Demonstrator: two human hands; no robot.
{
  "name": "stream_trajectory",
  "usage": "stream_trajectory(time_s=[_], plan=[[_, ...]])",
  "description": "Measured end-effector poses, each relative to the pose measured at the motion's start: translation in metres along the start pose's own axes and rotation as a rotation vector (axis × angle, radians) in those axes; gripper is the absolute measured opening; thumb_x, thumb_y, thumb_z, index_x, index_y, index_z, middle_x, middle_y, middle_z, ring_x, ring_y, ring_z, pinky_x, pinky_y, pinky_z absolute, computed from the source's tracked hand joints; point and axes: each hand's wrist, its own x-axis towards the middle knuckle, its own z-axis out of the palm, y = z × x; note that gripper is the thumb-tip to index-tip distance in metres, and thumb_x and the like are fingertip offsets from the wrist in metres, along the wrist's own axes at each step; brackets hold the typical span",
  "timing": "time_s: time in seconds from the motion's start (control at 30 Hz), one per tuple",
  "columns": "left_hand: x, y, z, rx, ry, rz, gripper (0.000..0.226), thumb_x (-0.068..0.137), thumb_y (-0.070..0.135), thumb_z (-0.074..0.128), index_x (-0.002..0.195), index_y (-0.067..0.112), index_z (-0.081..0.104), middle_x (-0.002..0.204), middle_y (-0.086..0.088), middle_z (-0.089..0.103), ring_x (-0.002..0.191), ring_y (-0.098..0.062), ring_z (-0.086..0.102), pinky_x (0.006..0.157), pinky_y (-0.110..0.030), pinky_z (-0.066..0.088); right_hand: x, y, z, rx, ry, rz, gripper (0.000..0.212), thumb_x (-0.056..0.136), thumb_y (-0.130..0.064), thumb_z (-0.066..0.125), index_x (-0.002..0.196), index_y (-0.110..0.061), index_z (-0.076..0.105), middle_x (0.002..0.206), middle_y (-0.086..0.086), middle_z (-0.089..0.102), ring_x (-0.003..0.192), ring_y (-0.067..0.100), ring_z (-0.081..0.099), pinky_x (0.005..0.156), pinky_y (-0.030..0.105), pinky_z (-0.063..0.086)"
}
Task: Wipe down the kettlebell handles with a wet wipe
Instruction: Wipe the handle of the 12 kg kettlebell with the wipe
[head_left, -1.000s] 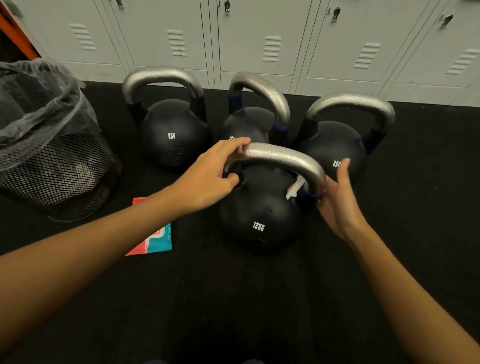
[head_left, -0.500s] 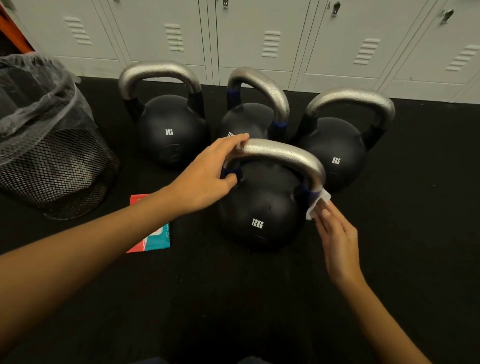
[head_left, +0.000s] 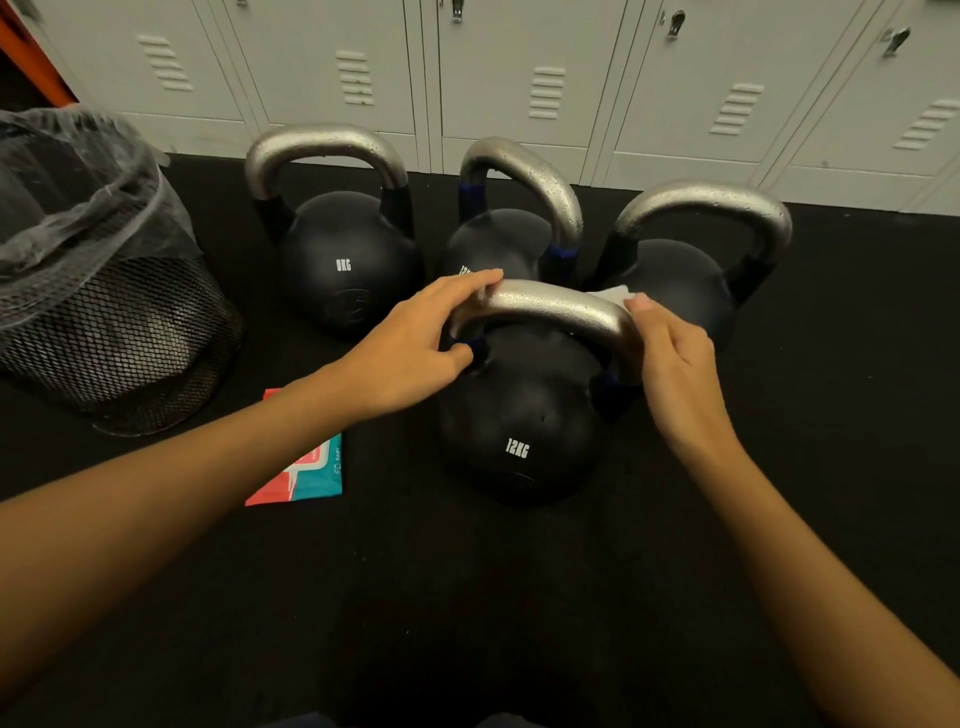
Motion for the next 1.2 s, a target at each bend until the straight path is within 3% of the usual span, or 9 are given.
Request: stream_trajectory(time_s=[0.13,0.3,0.43,0.53,0.63,0.73,0.9,1.07,1.2], plan=[[0.005,-0.002,-0.009,-0.068,0.051,-0.018,0.058,0.092,0.004,0.051,0.14,0.036,0.044,0.14,0.011,0.048,0.125,-0.007,0.047,0.105,-0.028,0.04,0.014,-0.014,0.01,-0.315,-0.082,-0.211,0.031,0.103,-0.034,0.045,0.123,-0.028,0.068,0.114,-0.015,0.07,0.105,-0.002,0.061,0.093,0.02,0.046],[0.007,-0.006,-0.007,-0.187,0.12,-0.099,0.047,0.096,-0.001,0.042,0.134,0.024,0.051,0.13,0.007,0.056,0.123,-0.005,0.05,0.109,-0.028,0.037,0.021,-0.022,0.03,-0.52,-0.127,-0.48,0.031,0.099,-0.028,0.055,0.128,-0.023,0.065,0.128,-0.008,0.065,0.12,0.013,0.06,0.096,0.043,0.052],[0.007,-0.009,-0.009,-0.263,0.084,-0.169,0.048,0.093,-0.01,0.037,0.132,0.016,0.051,0.123,0.003,0.059,0.112,-0.003,0.055,0.092,-0.009,0.043,0.02,-0.02,0.044,-0.636,-0.104,-0.672,0.029,0.091,-0.01,0.063,0.119,-0.01,0.07,0.125,0.008,0.067,0.119,0.025,0.062,0.102,0.037,0.047],[0.01,-0.014,-0.013,-0.358,0.125,-0.222,0.045,0.094,-0.009,0.038,0.131,0.014,0.051,0.118,0.001,0.061,0.102,0.0,0.06,0.079,-0.008,0.046,0.013,-0.018,0.057,-0.656,-0.158,-0.743,0.031,0.085,-0.003,0.063,0.116,-0.004,0.07,0.123,0.013,0.068,0.12,0.027,0.061,0.107,0.039,0.043],[0.01,-0.016,-0.015,-0.373,0.162,-0.256,0.045,0.093,-0.009,0.038,0.128,0.014,0.052,0.12,-0.001,0.06,0.1,-0.001,0.059,0.077,-0.007,0.046,-0.011,-0.018,0.065,-0.472,-0.232,-0.588,0.032,0.089,-0.002,0.063,0.119,-0.009,0.069,0.125,0.006,0.068,0.121,0.014,0.06,0.11,0.033,0.041],[0.007,-0.015,-0.012,-0.37,0.132,-0.256,0.043,0.093,-0.01,0.038,0.124,0.014,0.056,0.116,0.003,0.061,0.098,0.002,0.058,0.073,-0.003,0.045,-0.039,-0.018,0.071,-0.121,-0.226,-0.127,0.025,0.095,-0.013,0.062,0.116,-0.023,0.072,0.114,-0.013,0.071,0.112,-0.003,0.061,0.103,0.026,0.046],[0.001,-0.017,-0.011,-0.348,0.062,-0.241,0.045,0.093,-0.007,0.041,0.123,0.023,0.056,0.116,0.013,0.06,0.108,0.002,0.056,0.085,-0.014,0.045,-0.048,-0.008,0.082,0.368,-0.056,0.447,0.022,0.098,-0.01,0.054,0.11,-0.016,0.072,0.103,-0.001,0.075,0.101,0.014,0.069,0.096,0.038,0.053],[-0.004,-0.015,-0.012,-0.339,0.025,-0.227,0.047,0.093,-0.006,0.043,0.129,0.024,0.053,0.123,0.012,0.058,0.114,-0.002,0.054,0.093,-0.018,0.044,-0.033,-0.015,0.096,0.401,0.106,0.422,0.023,0.1,-0.018,0.053,0.117,-0.027,0.065,0.095,-0.016,0.069,0.099,0.002,0.063,0.105,0.036,0.046],[-0.007,-0.017,-0.013,-0.345,-0.006,-0.226,0.05,0.093,-0.005,0.044,0.134,0.024,0.049,0.132,0.01,0.055,0.118,-0.003,0.053,0.098,-0.02,0.043,-0.027,-0.016,0.112,0.213,0.029,0.292,0.026,0.103,-0.024,0.047,0.093,-0.042,0.063,0.08,-0.025,0.066,0.083,-0.013,0.059,0.086,0.018,0.044]])
